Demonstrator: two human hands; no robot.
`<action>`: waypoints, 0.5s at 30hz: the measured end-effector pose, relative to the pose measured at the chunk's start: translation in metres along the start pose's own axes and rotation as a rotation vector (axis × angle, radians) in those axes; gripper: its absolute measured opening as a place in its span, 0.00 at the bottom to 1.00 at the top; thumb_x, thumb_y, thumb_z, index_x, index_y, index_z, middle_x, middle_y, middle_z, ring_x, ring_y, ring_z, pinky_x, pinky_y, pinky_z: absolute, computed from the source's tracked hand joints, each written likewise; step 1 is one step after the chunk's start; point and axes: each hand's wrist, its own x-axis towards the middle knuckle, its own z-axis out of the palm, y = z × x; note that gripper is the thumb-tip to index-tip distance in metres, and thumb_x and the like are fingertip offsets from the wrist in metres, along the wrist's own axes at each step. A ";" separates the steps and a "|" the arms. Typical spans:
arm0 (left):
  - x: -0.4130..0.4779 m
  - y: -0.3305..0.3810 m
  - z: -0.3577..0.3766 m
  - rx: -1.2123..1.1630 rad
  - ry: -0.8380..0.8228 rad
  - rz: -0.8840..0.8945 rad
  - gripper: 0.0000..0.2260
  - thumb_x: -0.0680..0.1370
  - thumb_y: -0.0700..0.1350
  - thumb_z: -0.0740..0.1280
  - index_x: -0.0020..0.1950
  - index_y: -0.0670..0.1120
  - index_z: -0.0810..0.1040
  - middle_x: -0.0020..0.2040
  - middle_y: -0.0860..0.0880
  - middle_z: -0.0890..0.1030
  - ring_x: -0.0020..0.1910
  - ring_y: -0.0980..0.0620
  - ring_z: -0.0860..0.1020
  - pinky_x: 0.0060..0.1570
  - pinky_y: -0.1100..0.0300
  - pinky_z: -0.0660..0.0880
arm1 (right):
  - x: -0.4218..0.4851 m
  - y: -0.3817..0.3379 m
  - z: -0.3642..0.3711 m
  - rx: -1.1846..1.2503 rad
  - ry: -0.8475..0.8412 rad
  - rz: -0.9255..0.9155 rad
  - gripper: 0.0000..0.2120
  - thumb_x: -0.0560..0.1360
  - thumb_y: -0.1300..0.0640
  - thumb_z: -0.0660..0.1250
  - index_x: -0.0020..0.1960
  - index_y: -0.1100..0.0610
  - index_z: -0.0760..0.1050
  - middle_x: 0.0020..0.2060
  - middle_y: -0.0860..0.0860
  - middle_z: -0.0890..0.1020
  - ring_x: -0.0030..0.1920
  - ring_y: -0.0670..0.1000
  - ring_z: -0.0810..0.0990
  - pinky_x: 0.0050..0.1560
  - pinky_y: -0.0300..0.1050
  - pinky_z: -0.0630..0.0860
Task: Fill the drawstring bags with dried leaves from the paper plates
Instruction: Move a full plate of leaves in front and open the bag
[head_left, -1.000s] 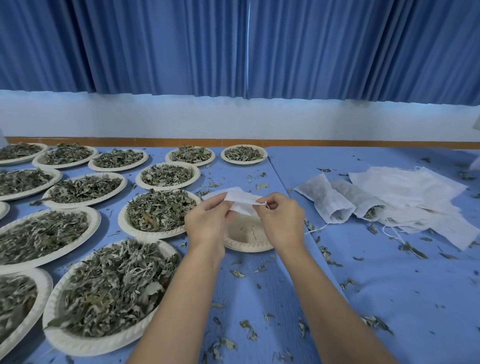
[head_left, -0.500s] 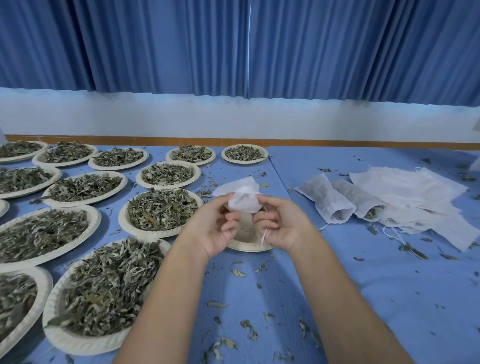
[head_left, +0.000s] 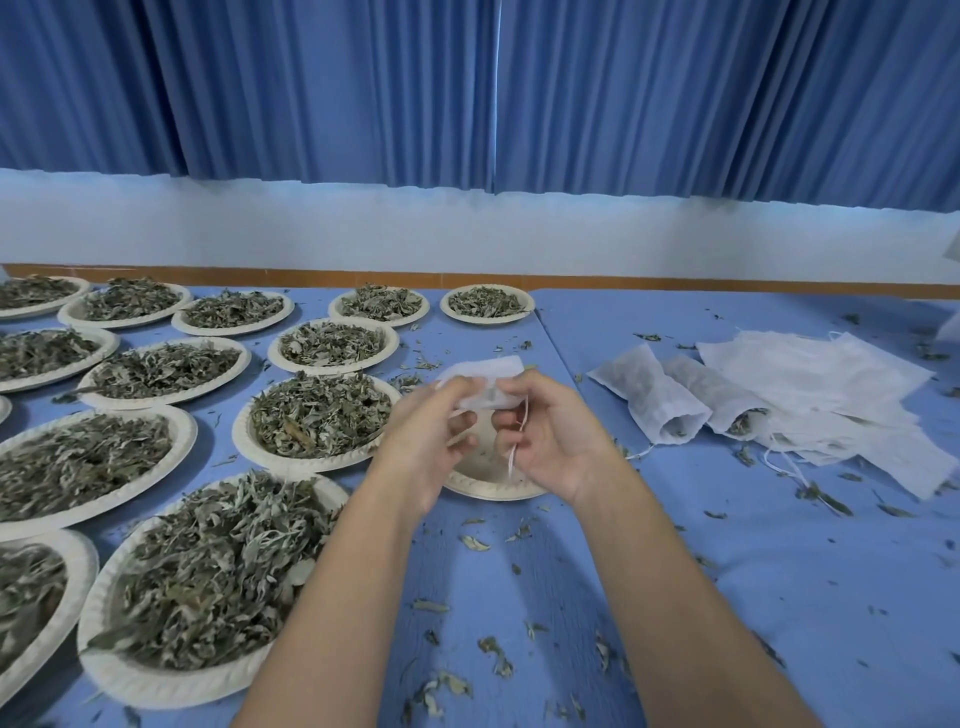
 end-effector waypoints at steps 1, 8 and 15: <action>0.000 -0.002 0.001 0.115 0.018 0.046 0.04 0.73 0.38 0.68 0.44 0.45 0.75 0.36 0.51 0.77 0.32 0.55 0.73 0.30 0.63 0.70 | 0.002 0.001 0.001 -0.049 0.050 -0.053 0.09 0.72 0.67 0.62 0.34 0.58 0.69 0.28 0.49 0.70 0.26 0.44 0.66 0.22 0.34 0.61; 0.002 -0.010 0.016 0.315 0.305 0.323 0.07 0.76 0.47 0.65 0.40 0.46 0.72 0.36 0.45 0.79 0.36 0.42 0.82 0.37 0.49 0.80 | 0.008 0.014 0.006 -0.557 0.280 -0.384 0.09 0.74 0.54 0.63 0.43 0.60 0.72 0.40 0.60 0.80 0.38 0.58 0.82 0.39 0.56 0.82; 0.035 0.012 0.026 0.848 0.391 0.458 0.10 0.80 0.39 0.55 0.55 0.38 0.73 0.49 0.38 0.80 0.47 0.38 0.79 0.45 0.50 0.76 | 0.030 -0.012 0.008 -0.687 0.196 -0.226 0.08 0.76 0.60 0.58 0.45 0.64 0.72 0.45 0.59 0.77 0.43 0.60 0.80 0.39 0.48 0.77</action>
